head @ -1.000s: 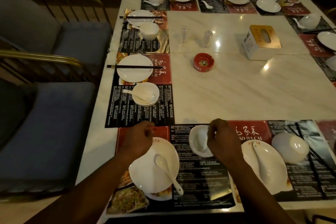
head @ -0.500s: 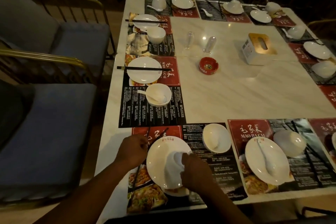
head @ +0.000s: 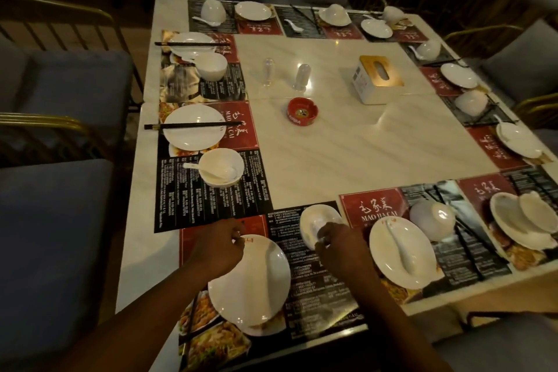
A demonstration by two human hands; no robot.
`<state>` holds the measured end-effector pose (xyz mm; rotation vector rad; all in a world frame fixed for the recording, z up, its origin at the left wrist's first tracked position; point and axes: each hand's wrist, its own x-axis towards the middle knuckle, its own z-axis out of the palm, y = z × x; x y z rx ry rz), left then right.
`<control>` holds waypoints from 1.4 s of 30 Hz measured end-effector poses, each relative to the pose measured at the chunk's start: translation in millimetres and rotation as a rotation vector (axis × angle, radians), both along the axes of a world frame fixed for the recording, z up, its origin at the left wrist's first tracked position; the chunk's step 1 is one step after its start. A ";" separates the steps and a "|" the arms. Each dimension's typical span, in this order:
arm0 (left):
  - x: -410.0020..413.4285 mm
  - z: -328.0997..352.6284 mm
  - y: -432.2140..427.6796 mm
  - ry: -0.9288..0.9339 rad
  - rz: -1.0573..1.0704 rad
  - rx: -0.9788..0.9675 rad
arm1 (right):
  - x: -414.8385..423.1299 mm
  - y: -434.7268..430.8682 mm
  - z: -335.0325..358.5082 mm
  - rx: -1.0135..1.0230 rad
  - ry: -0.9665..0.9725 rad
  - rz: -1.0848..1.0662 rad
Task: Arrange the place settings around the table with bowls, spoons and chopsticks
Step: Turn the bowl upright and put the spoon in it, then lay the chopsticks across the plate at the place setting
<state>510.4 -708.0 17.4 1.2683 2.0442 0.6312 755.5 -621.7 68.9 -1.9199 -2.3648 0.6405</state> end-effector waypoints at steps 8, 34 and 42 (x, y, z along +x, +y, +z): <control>3.1 -2.7 0.0 0.028 0.066 -0.018 | 11.4 43.8 -17.0 -0.109 -0.240 0.280; -68.5 -7.7 -84.6 0.120 0.181 -0.293 | -116.5 -77.0 -26.8 -0.379 0.137 0.599; -96.4 -24.8 -101.1 0.149 0.152 -0.233 | -173.2 -151.7 -74.1 -0.308 -0.020 0.581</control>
